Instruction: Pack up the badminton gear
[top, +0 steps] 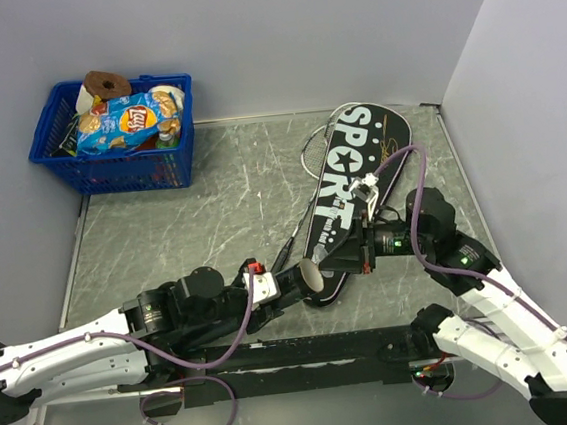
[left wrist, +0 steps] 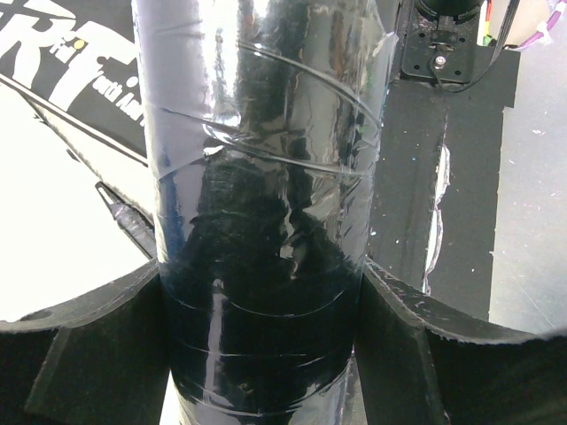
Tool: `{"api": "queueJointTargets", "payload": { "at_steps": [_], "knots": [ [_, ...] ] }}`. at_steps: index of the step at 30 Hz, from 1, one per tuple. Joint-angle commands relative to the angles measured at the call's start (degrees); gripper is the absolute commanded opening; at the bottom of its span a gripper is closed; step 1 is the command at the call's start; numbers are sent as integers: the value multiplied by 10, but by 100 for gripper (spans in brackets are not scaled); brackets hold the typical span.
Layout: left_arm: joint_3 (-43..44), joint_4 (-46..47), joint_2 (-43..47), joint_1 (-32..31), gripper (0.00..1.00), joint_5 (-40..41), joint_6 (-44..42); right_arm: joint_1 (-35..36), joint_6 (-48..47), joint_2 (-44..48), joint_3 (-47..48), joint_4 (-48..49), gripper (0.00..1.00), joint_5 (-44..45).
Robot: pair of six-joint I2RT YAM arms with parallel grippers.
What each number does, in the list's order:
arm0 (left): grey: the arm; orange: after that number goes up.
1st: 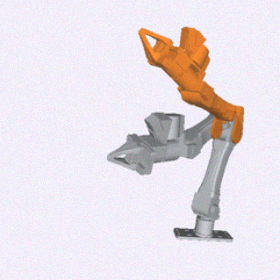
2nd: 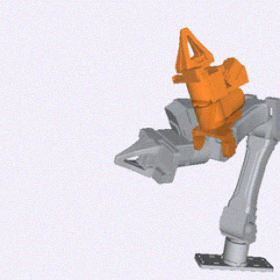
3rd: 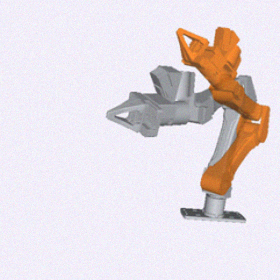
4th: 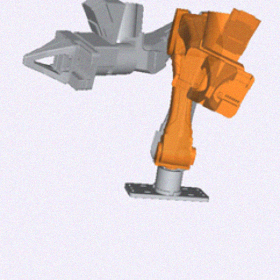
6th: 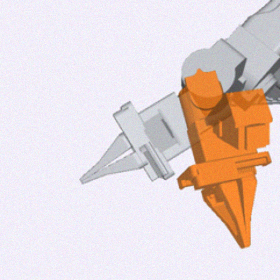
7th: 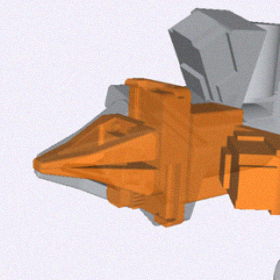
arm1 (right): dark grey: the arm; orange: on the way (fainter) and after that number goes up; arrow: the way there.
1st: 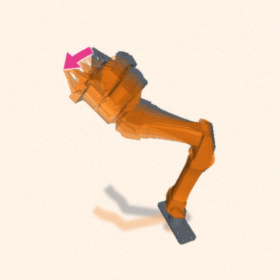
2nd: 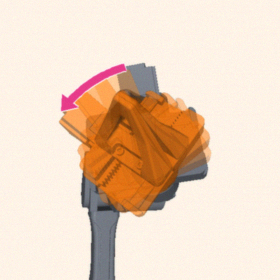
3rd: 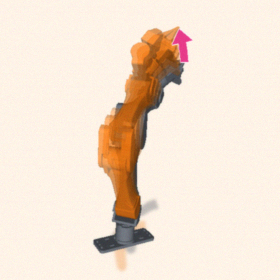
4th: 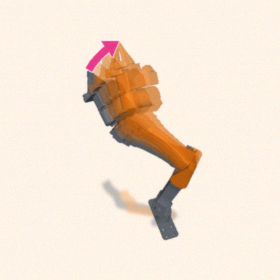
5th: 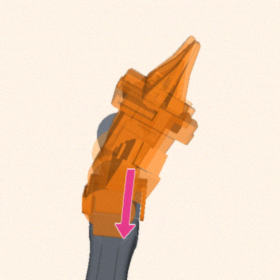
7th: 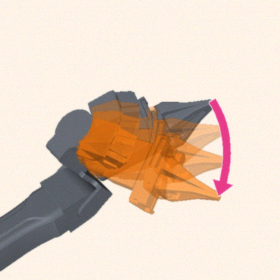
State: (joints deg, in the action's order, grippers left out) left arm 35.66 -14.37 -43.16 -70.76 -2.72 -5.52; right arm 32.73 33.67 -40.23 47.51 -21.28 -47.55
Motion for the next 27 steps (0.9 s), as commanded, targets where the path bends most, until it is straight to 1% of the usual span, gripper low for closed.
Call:
{"api": "queueJointTargets", "payload": {
  "at_steps": [1, 15, 27],
  "knots": [
    [21, 36, 8, -3, 2, -10, 8, 23, 6, 1, 2, 44, 12, -4],
    [21, 34, 11, -3, 1, -8, 6, 87, 10, -28, -4, 70, 12, 15],
    [20, 33, 12, -3, 1, -10, 6, 112, 8, -35, 1, 67, 12, 23]
  ]
}}
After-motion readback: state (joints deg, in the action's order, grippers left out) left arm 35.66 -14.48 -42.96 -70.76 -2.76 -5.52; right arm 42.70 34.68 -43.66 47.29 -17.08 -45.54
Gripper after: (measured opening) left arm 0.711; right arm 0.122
